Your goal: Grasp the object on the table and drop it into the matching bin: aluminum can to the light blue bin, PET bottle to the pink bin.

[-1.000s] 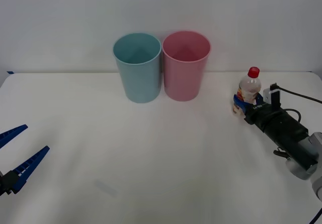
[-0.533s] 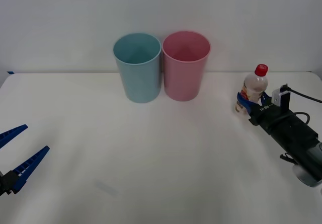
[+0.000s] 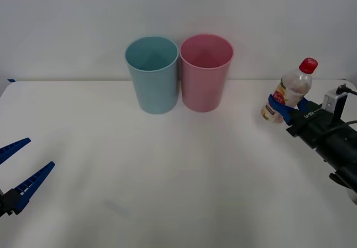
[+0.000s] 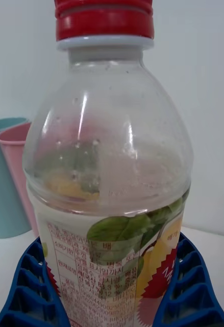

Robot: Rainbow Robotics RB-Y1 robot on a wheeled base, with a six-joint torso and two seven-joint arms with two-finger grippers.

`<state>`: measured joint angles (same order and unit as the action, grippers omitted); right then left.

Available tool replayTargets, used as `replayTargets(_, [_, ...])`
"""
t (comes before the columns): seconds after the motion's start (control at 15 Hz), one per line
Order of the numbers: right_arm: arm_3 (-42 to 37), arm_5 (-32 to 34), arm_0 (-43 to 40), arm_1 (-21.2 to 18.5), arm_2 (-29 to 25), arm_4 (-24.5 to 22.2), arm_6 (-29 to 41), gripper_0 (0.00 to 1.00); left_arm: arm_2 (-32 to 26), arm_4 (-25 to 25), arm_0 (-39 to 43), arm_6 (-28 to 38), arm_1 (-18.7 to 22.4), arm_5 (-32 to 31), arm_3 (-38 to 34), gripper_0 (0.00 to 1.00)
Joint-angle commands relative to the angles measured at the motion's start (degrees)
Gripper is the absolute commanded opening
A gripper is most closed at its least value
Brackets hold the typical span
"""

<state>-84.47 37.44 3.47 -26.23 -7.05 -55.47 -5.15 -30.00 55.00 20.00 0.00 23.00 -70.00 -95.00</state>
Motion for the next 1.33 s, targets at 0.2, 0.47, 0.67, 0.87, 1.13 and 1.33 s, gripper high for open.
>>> replayTargets(0.2, [-10.3,0.2,-2.2,-4.3,0.2,-0.1,11.5,0.0,0.0,0.0,0.0,0.0,0.0,0.0,0.0,1.0])
replayTargets(0.47, [-15.6,0.2,-1.1,-7.4,0.2,-0.2,20.2,0.0,0.0,0.0,0.0,0.0,0.0,0.0,0.0,1.0])
replayTargets(0.67, [-16.1,0.8,2.8,-8.6,0.2,-1.9,23.3,0.0,0.0,0.0,0.0,0.0,0.0,0.0,0.0,1.0])
replayTargets(0.87, [-13.3,0.8,8.8,-8.9,2.2,-4.0,24.8,0.0,0.0,0.0,0.0,0.0,0.0,0.0,0.0,1.0])
replayTargets(1.13, [-4.4,0.6,20.2,-9.6,8.0,-7.0,26.6,0.0,0.0,0.0,0.0,0.0,0.0,0.0,0.0,1.0])
replayTargets(1.33, [4.6,0.2,28.5,-8.8,12.8,-7.0,26.2,0.0,0.0,0.0,0.0,0.0,0.0,0.0,0.0,1.0])
